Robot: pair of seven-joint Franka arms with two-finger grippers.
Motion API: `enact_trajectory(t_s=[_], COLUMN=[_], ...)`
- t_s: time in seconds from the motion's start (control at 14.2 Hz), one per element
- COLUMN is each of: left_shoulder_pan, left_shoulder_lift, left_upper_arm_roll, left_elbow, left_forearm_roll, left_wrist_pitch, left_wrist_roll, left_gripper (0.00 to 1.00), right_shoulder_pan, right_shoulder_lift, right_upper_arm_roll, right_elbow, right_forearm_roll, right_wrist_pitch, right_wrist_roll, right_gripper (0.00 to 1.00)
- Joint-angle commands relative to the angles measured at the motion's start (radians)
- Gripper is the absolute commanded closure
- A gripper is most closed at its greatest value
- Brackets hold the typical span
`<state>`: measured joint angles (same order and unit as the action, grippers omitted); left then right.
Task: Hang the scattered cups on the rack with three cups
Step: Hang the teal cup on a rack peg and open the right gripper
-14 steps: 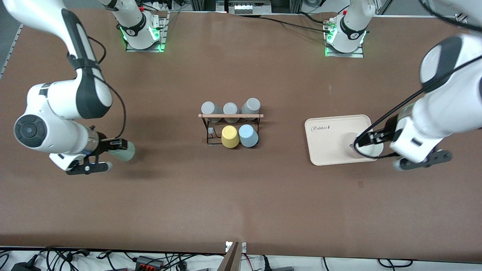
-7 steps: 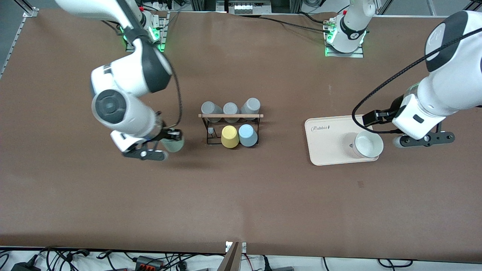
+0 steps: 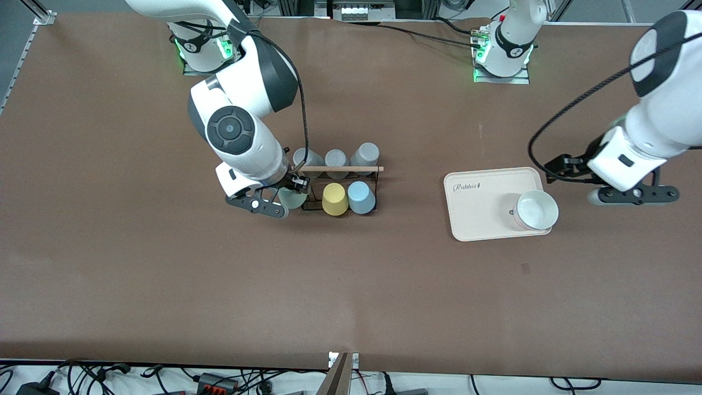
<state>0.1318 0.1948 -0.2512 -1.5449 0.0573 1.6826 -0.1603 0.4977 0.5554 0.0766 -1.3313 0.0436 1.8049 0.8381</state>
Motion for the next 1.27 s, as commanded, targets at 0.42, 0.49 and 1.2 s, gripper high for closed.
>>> enact_trajectory(t_s=[0.42,0.49,1.2], left_shoulder_pan=[0.005,0.006,0.006], left_shoulder_lift=[-0.074,-0.072,-0.072], left_upper_arm_roll=[-0.014,-0.014,-0.016], left_elbow=[-0.052,-0.05,-0.049], left_forearm_roll=[-0.025,-0.028,-0.03], left_wrist_pitch=[0.005,0.008,0.012], left_wrist_roll=[-0.079,-0.079,-0.07], left_gripper=[0.0,0.0,0.0], right_shoulder_pan=[0.047,0.048,0.044], right_shoulder_lift=[0.078,0.09,0.107], right_upper_arm_roll=[-0.011,-0.011,-0.017], right_elbow=[0.026,0.024,0.02], right_forearm_roll=[0.036,0.032,0.022], right_wrist_pitch=[0.046,0.057,0.097], right_wrist_roll=[0.056,0.055,0.015], right_gripper=[0.69,0.69,0.0])
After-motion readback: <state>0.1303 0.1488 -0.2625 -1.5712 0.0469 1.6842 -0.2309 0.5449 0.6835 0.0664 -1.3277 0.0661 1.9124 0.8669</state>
